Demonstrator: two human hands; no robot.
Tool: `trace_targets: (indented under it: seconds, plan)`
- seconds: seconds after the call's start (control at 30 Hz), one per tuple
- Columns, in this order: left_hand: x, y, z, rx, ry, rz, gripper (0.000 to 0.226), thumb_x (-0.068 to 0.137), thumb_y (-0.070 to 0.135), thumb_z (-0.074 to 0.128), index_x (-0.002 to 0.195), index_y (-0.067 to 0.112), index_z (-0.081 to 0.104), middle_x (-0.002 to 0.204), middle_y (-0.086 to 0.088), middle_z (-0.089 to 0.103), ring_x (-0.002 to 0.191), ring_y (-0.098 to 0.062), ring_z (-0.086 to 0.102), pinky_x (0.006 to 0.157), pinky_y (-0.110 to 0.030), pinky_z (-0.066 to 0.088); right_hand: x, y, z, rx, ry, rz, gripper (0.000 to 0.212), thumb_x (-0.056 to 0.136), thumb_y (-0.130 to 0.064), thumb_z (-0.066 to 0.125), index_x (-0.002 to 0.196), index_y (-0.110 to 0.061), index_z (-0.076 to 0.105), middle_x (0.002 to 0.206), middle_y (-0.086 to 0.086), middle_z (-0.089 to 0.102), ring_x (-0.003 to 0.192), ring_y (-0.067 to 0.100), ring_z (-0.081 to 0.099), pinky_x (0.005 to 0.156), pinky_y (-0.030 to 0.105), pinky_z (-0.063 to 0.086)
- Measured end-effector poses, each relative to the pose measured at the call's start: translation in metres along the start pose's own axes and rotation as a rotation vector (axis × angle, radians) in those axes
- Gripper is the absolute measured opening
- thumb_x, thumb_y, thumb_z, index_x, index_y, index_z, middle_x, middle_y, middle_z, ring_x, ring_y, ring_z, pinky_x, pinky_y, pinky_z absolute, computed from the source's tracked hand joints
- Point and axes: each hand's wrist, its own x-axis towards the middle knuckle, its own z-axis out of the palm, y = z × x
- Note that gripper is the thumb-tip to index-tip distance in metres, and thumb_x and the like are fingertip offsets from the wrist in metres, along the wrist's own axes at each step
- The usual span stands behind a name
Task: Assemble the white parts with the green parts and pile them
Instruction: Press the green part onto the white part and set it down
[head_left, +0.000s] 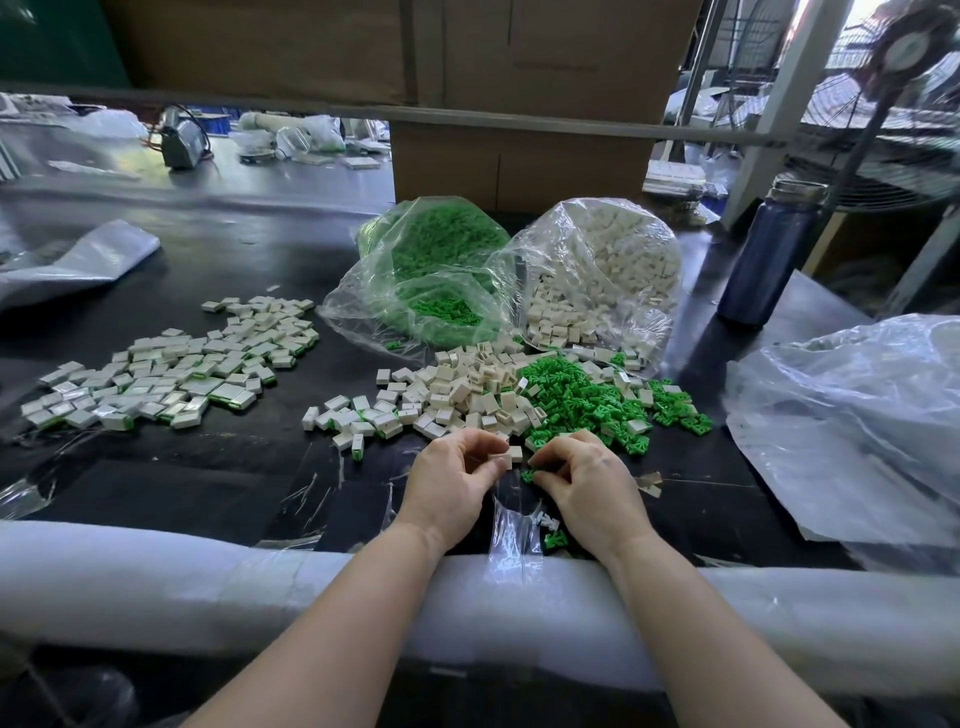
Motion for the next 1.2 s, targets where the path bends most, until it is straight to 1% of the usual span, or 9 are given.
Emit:
trace_targets:
  seconds: [0.13, 0.37, 0.43, 0.6, 0.7, 0.83, 0.93, 1.1, 1.2]
  plan:
    - [0.000, 0.001, -0.001, -0.032, -0.004, 0.000, 0.011, 0.083, 0.010, 0.067, 0.090, 0.018, 0.066, 0.077, 0.010, 0.063, 0.071, -0.002, 0.057, 0.071, -0.008, 0.046, 0.000, -0.001, 0.000, 0.005, -0.008, -0.019, 0.012, 0.087, -0.018, 0.065, 0.098, -0.020, 0.069, 0.099, -0.007, 0.055, 0.092, 0.016, 0.056, 0.086, 0.033, 0.047]
    - [-0.002, 0.003, -0.001, -0.078, -0.018, -0.019, 0.010, 0.082, 0.011, 0.068, 0.089, 0.019, 0.067, 0.083, 0.003, 0.067, 0.081, -0.013, 0.063, 0.082, -0.022, 0.052, 0.000, -0.001, 0.001, -0.008, -0.043, -0.045, 0.009, 0.089, -0.015, 0.061, 0.095, -0.015, 0.067, 0.096, -0.008, 0.050, 0.093, 0.017, 0.055, 0.083, 0.036, 0.047]
    - [-0.001, 0.002, -0.001, -0.094, -0.028, -0.028, 0.009, 0.083, 0.010, 0.067, 0.089, 0.017, 0.066, 0.083, 0.001, 0.067, 0.083, -0.016, 0.064, 0.084, -0.025, 0.053, 0.000, -0.002, 0.001, 0.003, -0.032, -0.059, 0.003, 0.089, -0.014, 0.061, 0.091, -0.016, 0.062, 0.094, -0.008, 0.050, 0.091, 0.017, 0.054, 0.082, 0.034, 0.046]
    - [0.000, 0.002, 0.001, -0.151, -0.057, -0.059, 0.009, 0.086, 0.009, 0.063, 0.086, 0.018, 0.062, 0.082, -0.002, 0.064, 0.081, -0.018, 0.064, 0.085, -0.036, 0.054, -0.002, -0.001, -0.003, 0.204, 0.021, -0.028, 0.011, 0.089, -0.008, 0.058, 0.085, -0.018, 0.057, 0.082, -0.008, 0.060, 0.080, 0.012, 0.057, 0.074, 0.024, 0.048]
    - [0.000, 0.002, 0.001, -0.154, -0.091, -0.039, 0.014, 0.086, 0.010, 0.062, 0.083, 0.023, 0.060, 0.081, -0.001, 0.063, 0.076, -0.014, 0.063, 0.083, -0.035, 0.055, -0.002, -0.001, -0.006, 0.434, 0.034, 0.001, 0.011, 0.087, -0.002, 0.062, 0.089, -0.013, 0.065, 0.082, -0.005, 0.065, 0.081, 0.008, 0.061, 0.075, 0.014, 0.049]
    - [-0.001, 0.001, 0.001, -0.128, -0.118, -0.010, 0.016, 0.086, 0.011, 0.064, 0.082, 0.026, 0.060, 0.080, 0.001, 0.064, 0.075, -0.012, 0.063, 0.081, -0.031, 0.053, -0.002, -0.001, -0.009, 0.593, -0.021, 0.012, 0.011, 0.085, 0.001, 0.063, 0.089, -0.008, 0.069, 0.082, 0.002, 0.068, 0.080, 0.011, 0.064, 0.078, 0.020, 0.052]
    - [-0.002, 0.001, 0.001, -0.105, -0.125, 0.000, 0.019, 0.085, 0.011, 0.064, 0.081, 0.029, 0.059, 0.078, 0.002, 0.064, 0.075, -0.012, 0.062, 0.080, -0.027, 0.052, -0.003, -0.002, -0.008, 0.586, -0.062, -0.022, 0.015, 0.085, 0.002, 0.063, 0.084, -0.012, 0.067, 0.079, 0.000, 0.068, 0.074, 0.003, 0.061, 0.074, 0.015, 0.050]
    - [-0.002, 0.002, 0.001, -0.105, -0.122, -0.001, 0.019, 0.085, 0.011, 0.065, 0.081, 0.028, 0.060, 0.079, 0.002, 0.065, 0.074, -0.008, 0.062, 0.077, -0.020, 0.052, -0.002, 0.000, -0.006, 0.524, -0.050, -0.023, 0.015, 0.085, -0.001, 0.064, 0.082, -0.015, 0.066, 0.079, 0.001, 0.067, 0.073, 0.007, 0.060, 0.073, 0.017, 0.050]
    - [-0.002, 0.003, 0.001, -0.123, -0.122, -0.001, 0.017, 0.084, 0.009, 0.066, 0.081, 0.025, 0.062, 0.079, 0.002, 0.066, 0.072, -0.007, 0.061, 0.074, -0.016, 0.050, -0.002, 0.000, -0.005, 0.518, -0.030, -0.023, 0.017, 0.082, -0.001, 0.068, 0.078, -0.018, 0.066, 0.074, -0.004, 0.066, 0.068, 0.001, 0.060, 0.069, 0.013, 0.048]
